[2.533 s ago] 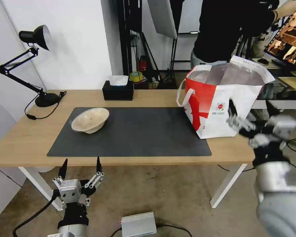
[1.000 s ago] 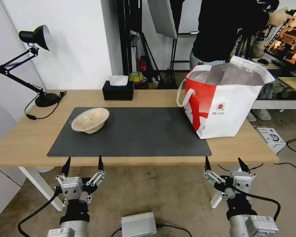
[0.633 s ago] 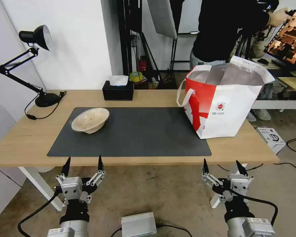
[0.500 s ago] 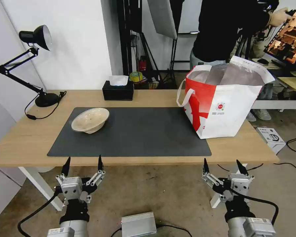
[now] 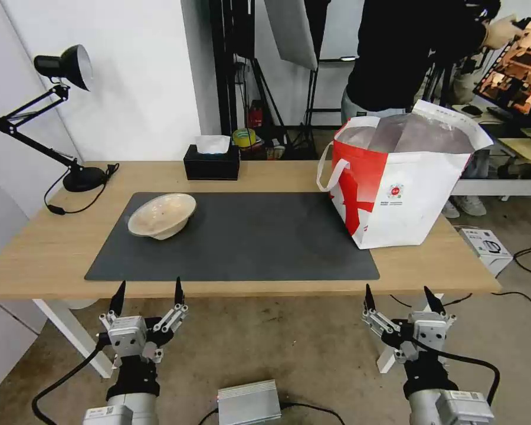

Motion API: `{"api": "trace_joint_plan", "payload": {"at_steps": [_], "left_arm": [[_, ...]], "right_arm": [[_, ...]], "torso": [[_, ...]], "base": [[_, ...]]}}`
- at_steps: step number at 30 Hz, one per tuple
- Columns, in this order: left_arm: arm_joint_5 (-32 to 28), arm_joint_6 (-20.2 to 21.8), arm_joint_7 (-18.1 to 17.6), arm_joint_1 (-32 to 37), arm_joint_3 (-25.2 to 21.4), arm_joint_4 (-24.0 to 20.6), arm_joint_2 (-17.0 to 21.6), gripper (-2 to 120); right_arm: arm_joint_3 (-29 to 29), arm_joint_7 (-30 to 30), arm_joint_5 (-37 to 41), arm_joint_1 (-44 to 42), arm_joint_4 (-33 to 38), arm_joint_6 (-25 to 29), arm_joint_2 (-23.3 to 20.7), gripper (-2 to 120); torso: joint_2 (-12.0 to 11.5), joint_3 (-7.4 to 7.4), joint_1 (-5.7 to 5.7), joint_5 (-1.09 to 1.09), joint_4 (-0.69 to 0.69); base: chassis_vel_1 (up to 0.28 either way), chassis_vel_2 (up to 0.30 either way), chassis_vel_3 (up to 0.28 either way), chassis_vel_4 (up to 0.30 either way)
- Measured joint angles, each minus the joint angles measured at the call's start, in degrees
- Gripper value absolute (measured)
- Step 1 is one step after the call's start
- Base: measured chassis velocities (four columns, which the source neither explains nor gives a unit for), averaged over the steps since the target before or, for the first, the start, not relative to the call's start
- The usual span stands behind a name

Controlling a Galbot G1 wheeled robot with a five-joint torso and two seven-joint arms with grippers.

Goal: Pick up the trash from the table and place it into the takeout bag.

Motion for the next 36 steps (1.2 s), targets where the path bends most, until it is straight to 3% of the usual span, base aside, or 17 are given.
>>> {"api": "trace_joint_plan", "payload": {"at_steps": [24, 29, 32, 33, 36], "left_arm": [[-2.70, 1.55, -0.06, -1.75, -0.83, -0.72, 0.52, 100], [-6.80, 2.87, -1.79, -3.35, -1.70, -1.69, 1.67, 100], [-15.39, 6.15, -3.50, -4.93, -2.40, -3.54, 3.54, 100], [-15.39, 6.15, -3.50, -4.93, -2.40, -3.54, 3.54, 100], [-25.87, 10.40, -6.10, -7.24, -3.97, -4.45, 6.17, 100]], "right_arm": [[0.03, 0.00, 0.02, 0.01, -0.02, 0.00, 0.00, 100], [0.02, 0.00, 0.03, 0.01, -0.02, 0.02, 0.00, 100], [0.03, 0.00, 0.03, 0.02, -0.02, 0.02, 0.00, 100], [0.03, 0.00, 0.03, 0.02, -0.02, 0.02, 0.00, 100], [0.03, 0.00, 0.03, 0.02, -0.02, 0.02, -0.01, 100]], "torso": [[0.00, 0.00, 0.00, 0.00, 0.00], [0.00, 0.00, 0.00, 0.00, 0.00], [0.00, 0.00, 0.00, 0.00, 0.00], [0.00, 0.00, 0.00, 0.00, 0.00], [0.00, 0.00, 0.00, -0.01, 0.00]], "base": [[0.000, 0.000, 0.000, 0.000], [0.000, 0.000, 0.000, 0.000], [0.000, 0.000, 0.000, 0.000], [0.000, 0.000, 0.000, 0.000], [0.000, 0.000, 0.000, 0.000]]}}
